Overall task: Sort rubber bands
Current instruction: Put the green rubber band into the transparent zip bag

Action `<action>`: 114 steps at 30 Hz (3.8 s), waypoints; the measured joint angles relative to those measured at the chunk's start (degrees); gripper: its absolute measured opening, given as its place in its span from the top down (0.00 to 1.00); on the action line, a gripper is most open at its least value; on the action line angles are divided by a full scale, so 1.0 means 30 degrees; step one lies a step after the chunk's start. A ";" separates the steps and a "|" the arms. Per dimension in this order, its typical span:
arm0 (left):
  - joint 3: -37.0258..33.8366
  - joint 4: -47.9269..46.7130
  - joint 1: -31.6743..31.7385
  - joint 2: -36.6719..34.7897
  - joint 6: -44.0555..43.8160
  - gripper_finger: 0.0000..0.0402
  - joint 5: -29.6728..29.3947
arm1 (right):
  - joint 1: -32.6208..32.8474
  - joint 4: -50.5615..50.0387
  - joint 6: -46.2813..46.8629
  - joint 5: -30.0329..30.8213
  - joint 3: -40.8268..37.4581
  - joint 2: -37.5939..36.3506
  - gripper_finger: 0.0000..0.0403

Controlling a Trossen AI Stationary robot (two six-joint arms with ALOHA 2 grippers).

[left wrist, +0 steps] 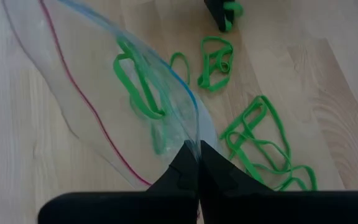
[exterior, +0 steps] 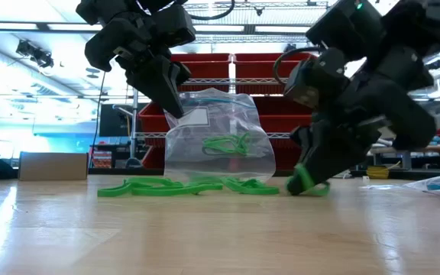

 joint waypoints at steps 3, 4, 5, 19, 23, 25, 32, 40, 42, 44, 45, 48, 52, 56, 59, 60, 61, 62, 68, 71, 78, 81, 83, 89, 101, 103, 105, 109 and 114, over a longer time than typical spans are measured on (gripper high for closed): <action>-0.0001 -0.0008 0.0000 0.0000 0.0000 1.00 -0.0006 | 0.0172 -0.1071 -0.0436 0.0033 0.0537 -0.1207 1.00; -0.0004 -0.0010 -0.0013 0.0000 -0.0001 1.00 -0.0006 | 0.0268 -0.1302 -0.0684 0.0043 0.0744 -0.1739 1.00; 0.0000 -0.0064 -0.0037 0.0000 0.0001 1.00 -0.0006 | 0.0340 -0.1580 -0.0914 0.0066 0.0943 -0.2181 1.00; -0.0002 0.0009 -0.0066 0.0000 -0.0074 1.00 -0.0006 | -0.1073 -0.1986 -0.5148 0.3045 0.4670 -0.4685 1.00; -0.0007 0.0029 -0.0080 0.0000 -0.0089 1.00 -0.0006 | -0.2445 -0.2262 -0.5251 0.3232 0.5572 -0.3965 1.00; 0.0000 0.0056 -0.0080 0.0000 -0.0089 1.00 -0.0006 | -0.3012 -0.2043 -0.5224 0.3133 0.6029 -0.3531 1.00; -0.0007 0.0022 -0.0080 0.0007 -0.0089 1.00 -0.0006 | -0.3917 -0.1593 -0.4803 0.2926 0.6752 -0.1631 1.00; 0.0000 0.0007 -0.0080 0.0007 -0.0096 0.99 -0.0006 | -0.3931 -0.2401 -0.5137 0.3854 0.7907 0.0068 1.00; -0.0001 0.0021 -0.0080 0.0007 -0.0103 0.98 0.0000 | -0.3882 -0.2802 -0.5211 0.4631 0.8124 0.0302 1.00; -0.0007 -0.0029 -0.0080 0.0007 -0.0103 0.98 -0.0005 | -0.3847 -0.3952 -0.5225 0.4768 0.8018 0.0318 1.00; -0.0007 -0.0014 -0.0080 0.0007 -0.0103 0.98 -0.0006 | -0.3795 -0.4147 -0.5132 0.4728 0.8044 0.0346 1.00; -0.0007 -0.0113 -0.0080 0.0007 -0.0135 0.98 -0.0001 | -0.3463 -0.5563 -0.4867 0.4611 0.8069 0.0127 1.00; -0.0007 -0.0123 -0.0087 0.0007 -0.0140 0.98 -0.0003 | -0.3005 -0.7029 -0.4754 0.3821 0.8063 -0.0158 1.00; -0.0007 -0.0096 -0.0087 0.0007 -0.0170 0.98 -0.0006 | -0.2643 -0.7764 -0.4749 0.3523 0.8062 -0.0511 0.98; -0.0007 -0.0042 -0.0087 0.0007 -0.0223 0.98 -0.0002 | -0.2533 -0.8078 -0.4648 0.3359 0.8062 -0.0706 0.94; -0.0007 0.0003 -0.0087 0.0007 -0.0227 0.98 0.0001 | -0.2518 -0.8057 -0.4540 0.3305 0.8062 -0.0731 0.92; -0.0007 -0.0001 -0.0087 0.0007 -0.0234 0.98 0.0001 | -0.2517 -0.8094 -0.4423 0.3153 0.8069 -0.0725 0.90; -0.0007 0.0000 -0.0087 0.0007 -0.0234 0.98 0.0001 | -0.2524 -0.8295 -0.4365 0.3032 0.8069 -0.0731 0.88; -0.0007 -0.0107 -0.0087 0.0007 -0.0244 0.98 -0.0005 | -0.2494 -0.9716 -0.4044 0.2658 0.8062 -0.1166 0.78; -0.0007 -0.0158 -0.0081 0.0007 -0.0243 0.98 0.0000 | -0.2419 -1.0228 -0.4051 0.2645 0.8062 -0.1883 0.76; 0.0000 -0.0070 -0.0080 0.0007 -0.0256 0.98 -0.0006 | -0.1659 -1.0372 -0.3664 0.0833 0.8079 -0.3883 0.75; 0.0000 -0.0067 -0.0080 0.0007 -0.0296 0.98 -0.0006 | -0.1021 -1.1161 -0.2987 -0.0151 0.8091 -0.3891 0.75; 0.0000 -0.0066 -0.0080 0.0007 -0.0300 0.98 -0.0006 | -0.0542 -1.2023 -0.2608 -0.0109 0.7979 -0.3790 0.75; 0.0000 0.0100 -0.0092 0.0007 -0.0301 0.98 -0.0006 | -0.0134 -0.9508 -0.1529 0.0919 0.5831 -0.2891 0.76; 0.0000 0.0043 -0.0189 0.0007 -0.0273 0.98 -0.0006 | -0.2279 -0.3496 -0.2266 0.0132 0.3749 0.1506 0.77; 0.0000 0.0073 -0.0189 0.0007 -0.0234 0.98 -0.0006 | -0.2716 -0.3224 -0.2182 -0.0439 0.3819 0.2068 0.78; 0.0000 0.0036 -0.0189 0.0001 -0.0234 0.98 -0.0006 | -0.2998 -0.2938 -0.1893 -0.0665 0.3873 0.2551 0.79; 0.0000 -0.0061 -0.0189 0.0007 -0.0299 0.98 -0.0011 | -0.3078 -0.2743 -0.2055 -0.0707 0.3858 0.2443 0.92; 0.0000 -0.0203 -0.0189 0.0005 -0.0372 0.98 -0.0006 | -0.2565 -0.3391 -0.2623 0.0007 0.3694 0.0993 0.99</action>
